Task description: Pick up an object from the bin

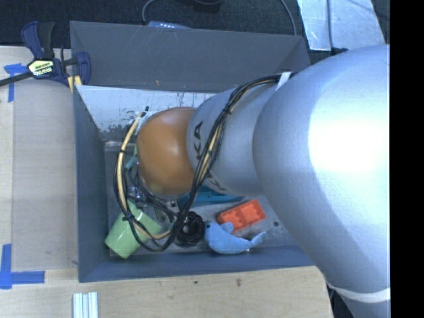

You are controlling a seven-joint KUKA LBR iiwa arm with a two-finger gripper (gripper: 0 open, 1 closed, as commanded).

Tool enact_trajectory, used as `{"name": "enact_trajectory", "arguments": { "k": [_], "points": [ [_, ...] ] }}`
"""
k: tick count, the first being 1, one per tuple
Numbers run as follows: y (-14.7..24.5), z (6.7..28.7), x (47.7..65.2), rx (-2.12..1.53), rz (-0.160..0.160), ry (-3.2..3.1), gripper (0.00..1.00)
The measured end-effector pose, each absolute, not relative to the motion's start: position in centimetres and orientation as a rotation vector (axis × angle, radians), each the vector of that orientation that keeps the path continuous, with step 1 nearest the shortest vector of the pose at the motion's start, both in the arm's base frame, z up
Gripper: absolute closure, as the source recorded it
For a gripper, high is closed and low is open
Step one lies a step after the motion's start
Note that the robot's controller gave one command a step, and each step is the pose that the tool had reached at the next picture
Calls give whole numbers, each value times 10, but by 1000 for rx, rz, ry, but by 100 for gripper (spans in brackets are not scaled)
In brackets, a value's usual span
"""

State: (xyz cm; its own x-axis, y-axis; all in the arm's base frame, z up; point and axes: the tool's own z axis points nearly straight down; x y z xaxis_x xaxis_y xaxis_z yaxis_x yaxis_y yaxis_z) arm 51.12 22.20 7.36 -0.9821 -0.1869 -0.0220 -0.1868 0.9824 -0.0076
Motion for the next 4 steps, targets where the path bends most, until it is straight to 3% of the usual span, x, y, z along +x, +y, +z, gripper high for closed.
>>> {"name": "enact_trajectory", "arguments": {
  "k": [3,4],
  "points": [
    [216,76,504,-496,-6,3047,100],
    [219,115,492,-525,-12,3061,100]
  ]
}}
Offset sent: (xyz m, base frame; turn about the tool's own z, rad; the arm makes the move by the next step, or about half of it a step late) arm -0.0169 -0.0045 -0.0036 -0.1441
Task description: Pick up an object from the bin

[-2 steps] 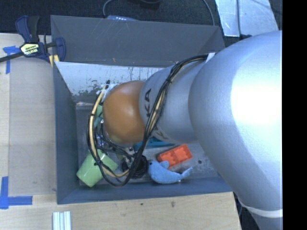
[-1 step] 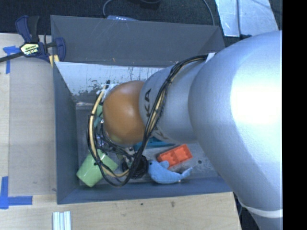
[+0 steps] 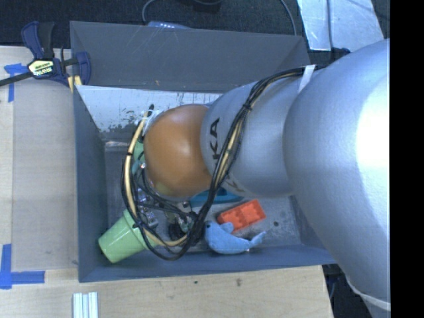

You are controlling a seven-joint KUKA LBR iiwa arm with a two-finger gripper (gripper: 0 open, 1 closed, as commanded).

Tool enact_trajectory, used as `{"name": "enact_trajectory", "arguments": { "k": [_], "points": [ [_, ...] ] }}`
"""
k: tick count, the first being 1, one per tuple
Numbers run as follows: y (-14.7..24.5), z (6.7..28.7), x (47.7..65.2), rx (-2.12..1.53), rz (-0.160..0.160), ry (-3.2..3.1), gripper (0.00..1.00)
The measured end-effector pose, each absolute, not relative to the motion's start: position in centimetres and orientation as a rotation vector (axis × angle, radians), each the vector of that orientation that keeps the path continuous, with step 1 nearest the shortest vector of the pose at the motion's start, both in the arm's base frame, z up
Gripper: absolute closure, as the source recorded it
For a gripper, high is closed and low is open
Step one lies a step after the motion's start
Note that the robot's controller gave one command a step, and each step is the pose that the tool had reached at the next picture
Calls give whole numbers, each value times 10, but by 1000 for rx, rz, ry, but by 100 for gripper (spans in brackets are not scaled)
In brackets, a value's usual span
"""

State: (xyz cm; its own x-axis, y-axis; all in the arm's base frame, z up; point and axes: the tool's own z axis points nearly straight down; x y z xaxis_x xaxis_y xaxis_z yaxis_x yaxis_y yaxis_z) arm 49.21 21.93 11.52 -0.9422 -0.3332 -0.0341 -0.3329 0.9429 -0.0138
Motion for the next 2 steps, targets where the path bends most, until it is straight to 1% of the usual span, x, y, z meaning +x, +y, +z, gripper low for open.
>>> {"name": "enact_trajectory", "arguments": {
  "k": [1,2],
  "points": [
    [223,174,491,-535,-8,3055,100],
    [236,97,496,-736,-14,3011,100]
  ]
}}
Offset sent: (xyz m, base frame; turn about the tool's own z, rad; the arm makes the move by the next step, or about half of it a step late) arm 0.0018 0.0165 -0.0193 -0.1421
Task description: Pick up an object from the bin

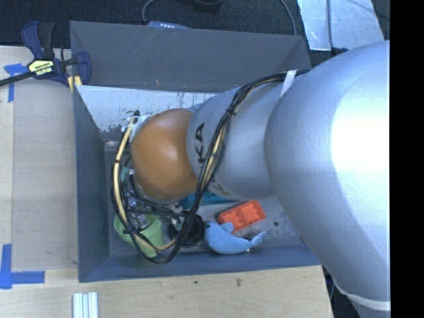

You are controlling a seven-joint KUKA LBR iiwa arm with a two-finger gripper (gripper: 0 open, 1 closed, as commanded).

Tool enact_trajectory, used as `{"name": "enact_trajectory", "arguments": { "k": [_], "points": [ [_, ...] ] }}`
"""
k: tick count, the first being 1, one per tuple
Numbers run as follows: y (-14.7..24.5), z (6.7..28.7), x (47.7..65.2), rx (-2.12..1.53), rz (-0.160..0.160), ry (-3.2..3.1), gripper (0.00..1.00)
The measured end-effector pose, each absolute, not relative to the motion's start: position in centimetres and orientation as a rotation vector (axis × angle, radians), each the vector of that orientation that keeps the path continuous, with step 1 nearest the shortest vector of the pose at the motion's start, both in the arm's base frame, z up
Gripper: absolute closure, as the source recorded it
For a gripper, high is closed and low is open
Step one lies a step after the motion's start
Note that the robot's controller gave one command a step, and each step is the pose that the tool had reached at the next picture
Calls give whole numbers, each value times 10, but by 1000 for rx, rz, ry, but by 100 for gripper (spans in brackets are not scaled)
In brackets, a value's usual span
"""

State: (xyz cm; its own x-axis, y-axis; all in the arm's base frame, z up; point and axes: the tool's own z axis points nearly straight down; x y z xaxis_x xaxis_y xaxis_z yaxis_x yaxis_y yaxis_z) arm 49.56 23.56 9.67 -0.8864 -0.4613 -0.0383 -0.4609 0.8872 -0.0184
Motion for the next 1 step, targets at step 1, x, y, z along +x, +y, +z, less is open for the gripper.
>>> {"name": "enact_trajectory", "arguments": {
  "k": [1],
  "points": [
    [236,97,496,-736,-14,3011,100]
  ]
}}
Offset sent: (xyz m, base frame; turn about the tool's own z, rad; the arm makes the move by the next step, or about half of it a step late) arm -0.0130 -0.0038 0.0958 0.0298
